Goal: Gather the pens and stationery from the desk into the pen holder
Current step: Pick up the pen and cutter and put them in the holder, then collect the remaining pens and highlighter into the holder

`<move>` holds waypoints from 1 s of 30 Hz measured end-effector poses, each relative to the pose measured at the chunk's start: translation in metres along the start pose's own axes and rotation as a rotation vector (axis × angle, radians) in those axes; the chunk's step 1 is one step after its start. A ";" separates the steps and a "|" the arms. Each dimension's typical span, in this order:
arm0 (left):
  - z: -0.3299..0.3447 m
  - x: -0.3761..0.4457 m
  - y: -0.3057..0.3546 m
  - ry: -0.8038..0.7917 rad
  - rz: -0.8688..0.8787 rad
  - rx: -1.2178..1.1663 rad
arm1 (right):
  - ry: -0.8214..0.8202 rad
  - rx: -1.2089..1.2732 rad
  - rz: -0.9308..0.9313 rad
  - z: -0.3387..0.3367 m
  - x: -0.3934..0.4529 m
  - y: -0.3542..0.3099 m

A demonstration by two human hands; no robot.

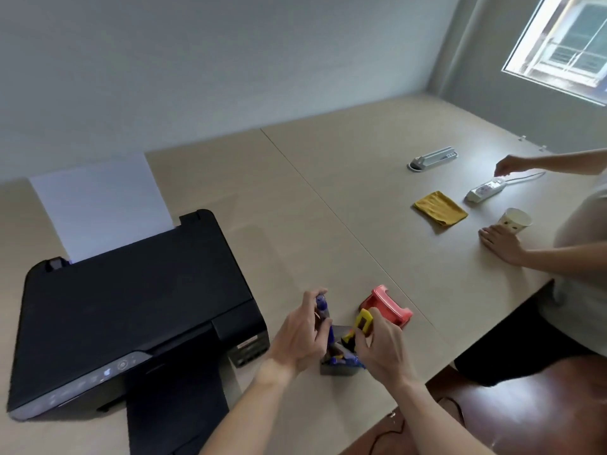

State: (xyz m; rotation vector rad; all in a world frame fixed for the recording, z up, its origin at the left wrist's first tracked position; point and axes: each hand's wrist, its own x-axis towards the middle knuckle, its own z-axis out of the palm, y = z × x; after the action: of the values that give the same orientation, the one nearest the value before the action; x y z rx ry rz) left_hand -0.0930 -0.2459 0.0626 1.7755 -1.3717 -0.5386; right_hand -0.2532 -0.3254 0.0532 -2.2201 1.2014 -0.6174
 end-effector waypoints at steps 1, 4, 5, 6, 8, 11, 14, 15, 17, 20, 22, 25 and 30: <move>0.003 0.002 0.000 -0.012 0.009 0.018 | -0.004 0.006 0.006 0.000 -0.003 0.002; 0.010 0.006 -0.001 -0.077 0.024 0.076 | -0.045 -0.019 0.045 -0.002 -0.012 0.008; 0.012 0.006 -0.002 -0.091 0.029 0.093 | -0.057 -0.036 0.062 -0.003 -0.015 0.011; 0.014 0.006 -0.002 -0.103 0.031 0.108 | -0.062 -0.051 0.084 -0.003 -0.019 0.014; 0.017 0.006 -0.004 -0.124 0.038 0.114 | -0.059 -0.060 0.145 -0.004 -0.027 0.019; 0.019 0.003 -0.010 -0.142 0.015 0.083 | -0.064 -0.078 0.237 0.000 -0.037 0.025; 0.016 -0.004 -0.019 -0.137 -0.035 0.082 | -0.088 -0.134 0.429 0.008 -0.049 0.027; 0.014 -0.008 -0.023 -0.131 -0.047 0.082 | -0.107 -0.144 0.487 0.012 -0.055 0.028; 0.010 -0.017 -0.028 -0.114 -0.065 0.080 | -0.176 -0.149 0.557 0.019 -0.067 0.030; 0.000 -0.038 -0.039 -0.072 -0.090 0.077 | -0.349 -0.198 0.532 0.032 -0.082 0.027; -0.010 -0.056 -0.046 -0.054 -0.115 0.089 | -0.475 -0.231 0.463 0.041 -0.087 0.023; -0.028 -0.084 -0.059 -0.033 -0.159 0.130 | -0.623 -0.282 0.293 0.060 -0.084 0.009; -0.069 -0.137 -0.090 0.064 -0.349 0.327 | -0.720 -0.301 0.025 0.096 -0.058 -0.042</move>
State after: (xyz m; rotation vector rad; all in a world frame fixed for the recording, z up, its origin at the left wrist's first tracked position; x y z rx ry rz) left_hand -0.0322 -0.0871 0.0110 2.3012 -1.1593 -0.4528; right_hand -0.1974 -0.2339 -0.0001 -2.3400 0.9657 0.3890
